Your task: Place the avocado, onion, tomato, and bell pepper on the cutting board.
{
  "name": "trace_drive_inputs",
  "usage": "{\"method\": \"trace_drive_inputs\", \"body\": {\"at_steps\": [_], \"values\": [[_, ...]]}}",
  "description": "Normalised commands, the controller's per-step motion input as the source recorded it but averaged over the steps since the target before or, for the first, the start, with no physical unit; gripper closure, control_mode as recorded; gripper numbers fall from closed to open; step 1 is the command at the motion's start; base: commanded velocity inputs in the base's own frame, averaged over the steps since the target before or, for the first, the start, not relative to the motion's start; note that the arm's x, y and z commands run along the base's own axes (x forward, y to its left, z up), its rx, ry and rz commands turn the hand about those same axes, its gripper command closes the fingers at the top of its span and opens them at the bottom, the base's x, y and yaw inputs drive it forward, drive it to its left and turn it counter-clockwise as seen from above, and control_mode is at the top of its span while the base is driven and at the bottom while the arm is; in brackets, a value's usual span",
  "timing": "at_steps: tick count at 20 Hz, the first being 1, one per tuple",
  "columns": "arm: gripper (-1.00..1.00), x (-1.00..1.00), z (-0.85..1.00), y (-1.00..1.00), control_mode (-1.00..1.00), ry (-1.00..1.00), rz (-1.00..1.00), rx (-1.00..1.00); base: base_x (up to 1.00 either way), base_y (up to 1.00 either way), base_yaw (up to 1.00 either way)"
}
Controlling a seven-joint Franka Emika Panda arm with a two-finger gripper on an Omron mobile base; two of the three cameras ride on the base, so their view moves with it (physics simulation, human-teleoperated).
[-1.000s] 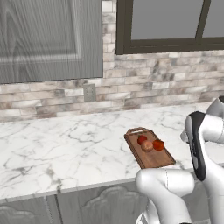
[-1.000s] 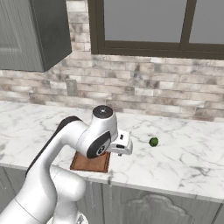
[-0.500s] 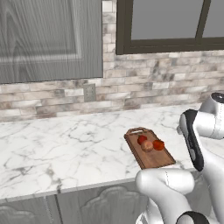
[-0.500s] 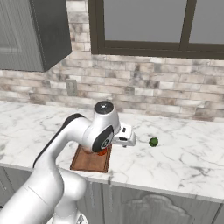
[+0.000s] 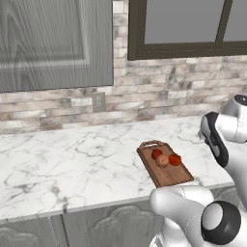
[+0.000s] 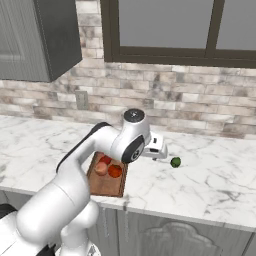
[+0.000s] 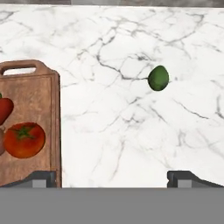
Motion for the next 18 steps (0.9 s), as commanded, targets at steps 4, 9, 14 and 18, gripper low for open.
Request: {"method": "trace_drive_inputs", "body": {"at_steps": [4,9,14,18], "values": [[-1.0,0.35,0.09,-0.29,-1.0,0.0,0.0,0.0,0.0,0.0,0.0],[-1.0,0.2,0.0,-0.25,-1.0,0.0,0.0,0.0,0.0,0.0,0.0],[-1.0,0.08,-0.03,-0.13,-1.0,0.0,0.0,0.0,0.0,0.0,0.0],[-1.0,0.23,-0.08,0.0,-1.0,0.05,0.0,-0.03,0.0,0.0,0.0]]}}
